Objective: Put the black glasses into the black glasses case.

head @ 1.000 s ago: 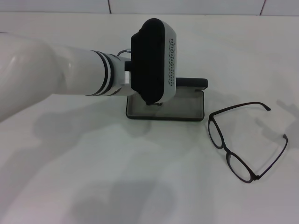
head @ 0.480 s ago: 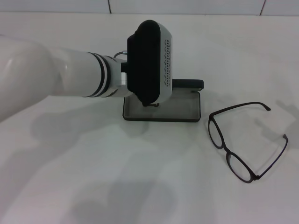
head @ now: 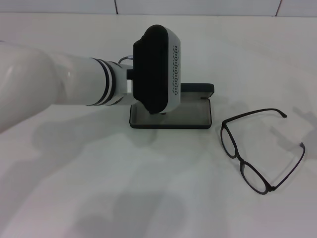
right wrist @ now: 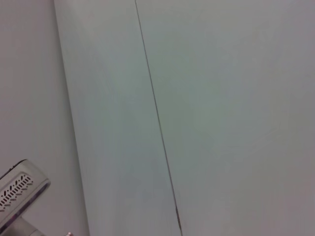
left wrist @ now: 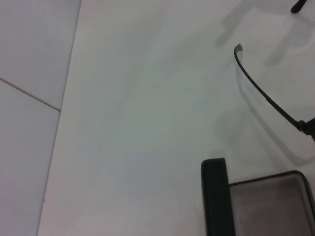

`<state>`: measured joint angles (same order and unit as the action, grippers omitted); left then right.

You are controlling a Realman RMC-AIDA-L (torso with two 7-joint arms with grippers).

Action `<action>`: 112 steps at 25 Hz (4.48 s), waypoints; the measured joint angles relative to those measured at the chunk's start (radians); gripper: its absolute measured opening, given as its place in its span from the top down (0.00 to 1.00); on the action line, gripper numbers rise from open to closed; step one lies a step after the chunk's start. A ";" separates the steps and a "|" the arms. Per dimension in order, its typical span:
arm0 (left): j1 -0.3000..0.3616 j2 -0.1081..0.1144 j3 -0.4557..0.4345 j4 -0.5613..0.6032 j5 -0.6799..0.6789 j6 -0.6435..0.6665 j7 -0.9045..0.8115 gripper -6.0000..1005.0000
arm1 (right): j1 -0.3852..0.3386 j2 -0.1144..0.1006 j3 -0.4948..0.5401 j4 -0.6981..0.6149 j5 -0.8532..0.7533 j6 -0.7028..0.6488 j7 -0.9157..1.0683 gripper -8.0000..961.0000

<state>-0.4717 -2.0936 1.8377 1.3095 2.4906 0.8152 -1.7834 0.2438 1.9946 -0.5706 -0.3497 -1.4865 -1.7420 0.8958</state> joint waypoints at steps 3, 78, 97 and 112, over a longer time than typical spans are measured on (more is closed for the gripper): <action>0.009 0.000 -0.001 0.022 -0.004 0.004 0.000 0.72 | -0.001 0.001 0.000 0.000 -0.002 0.000 0.000 0.09; 0.300 0.003 -0.541 -0.058 -1.235 0.606 0.407 0.93 | 0.660 0.035 -1.054 -0.618 -0.868 0.188 1.862 0.44; 0.298 0.005 -0.550 -0.126 -1.279 0.647 0.433 0.93 | 0.529 0.028 -1.076 -0.745 -0.878 0.185 1.812 0.75; 0.298 0.009 -0.559 -0.200 -1.369 0.750 0.428 0.93 | 0.122 0.026 -0.951 -1.170 -0.804 0.185 1.508 0.87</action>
<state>-0.1733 -2.0844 1.2783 1.1096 1.1216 1.5648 -1.3554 0.3656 2.0204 -1.5212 -1.5196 -2.2906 -1.5566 2.4037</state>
